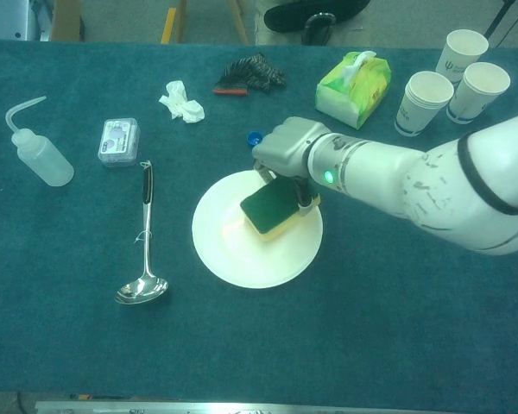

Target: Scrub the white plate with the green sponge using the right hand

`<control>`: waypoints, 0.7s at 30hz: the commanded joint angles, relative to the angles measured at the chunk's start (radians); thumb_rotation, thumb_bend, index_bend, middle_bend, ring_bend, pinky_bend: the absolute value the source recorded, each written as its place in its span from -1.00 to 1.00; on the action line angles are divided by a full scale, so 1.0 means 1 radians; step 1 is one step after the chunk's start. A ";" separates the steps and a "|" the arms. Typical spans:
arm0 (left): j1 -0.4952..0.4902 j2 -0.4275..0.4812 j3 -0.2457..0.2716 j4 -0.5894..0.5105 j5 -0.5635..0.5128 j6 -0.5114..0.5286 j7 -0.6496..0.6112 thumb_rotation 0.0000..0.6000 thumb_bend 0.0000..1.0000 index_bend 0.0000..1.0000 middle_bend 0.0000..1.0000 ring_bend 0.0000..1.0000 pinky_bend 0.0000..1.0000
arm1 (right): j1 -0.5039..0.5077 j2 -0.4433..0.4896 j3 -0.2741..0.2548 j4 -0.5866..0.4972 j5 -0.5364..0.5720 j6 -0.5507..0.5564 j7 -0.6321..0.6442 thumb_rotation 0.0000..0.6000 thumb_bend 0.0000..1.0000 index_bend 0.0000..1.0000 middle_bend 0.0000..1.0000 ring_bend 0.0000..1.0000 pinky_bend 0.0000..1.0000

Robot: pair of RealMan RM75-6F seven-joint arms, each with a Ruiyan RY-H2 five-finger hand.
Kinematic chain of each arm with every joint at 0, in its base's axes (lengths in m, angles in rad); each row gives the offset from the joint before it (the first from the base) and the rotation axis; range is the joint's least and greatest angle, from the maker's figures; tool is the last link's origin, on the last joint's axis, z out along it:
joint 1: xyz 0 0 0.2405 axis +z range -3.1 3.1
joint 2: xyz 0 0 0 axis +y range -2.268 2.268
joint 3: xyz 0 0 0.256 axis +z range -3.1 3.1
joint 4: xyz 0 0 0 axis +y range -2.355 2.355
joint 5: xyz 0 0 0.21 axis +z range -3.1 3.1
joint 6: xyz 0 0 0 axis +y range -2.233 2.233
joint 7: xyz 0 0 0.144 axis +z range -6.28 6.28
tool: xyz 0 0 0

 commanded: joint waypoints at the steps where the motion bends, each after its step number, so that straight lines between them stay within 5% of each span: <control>1: 0.001 -0.002 0.002 0.006 0.005 0.001 -0.011 1.00 -0.20 -0.66 -0.68 -0.73 -0.75 | 0.023 -0.026 0.000 0.016 0.027 0.014 -0.016 1.00 -0.84 -0.02 -0.16 -0.33 -0.22; 21: 0.015 -0.002 0.006 0.021 0.011 0.016 -0.039 1.00 -0.20 -0.66 -0.68 -0.73 -0.75 | 0.104 -0.144 0.034 0.098 0.077 0.040 -0.051 1.00 -0.84 -0.02 -0.16 -0.33 -0.22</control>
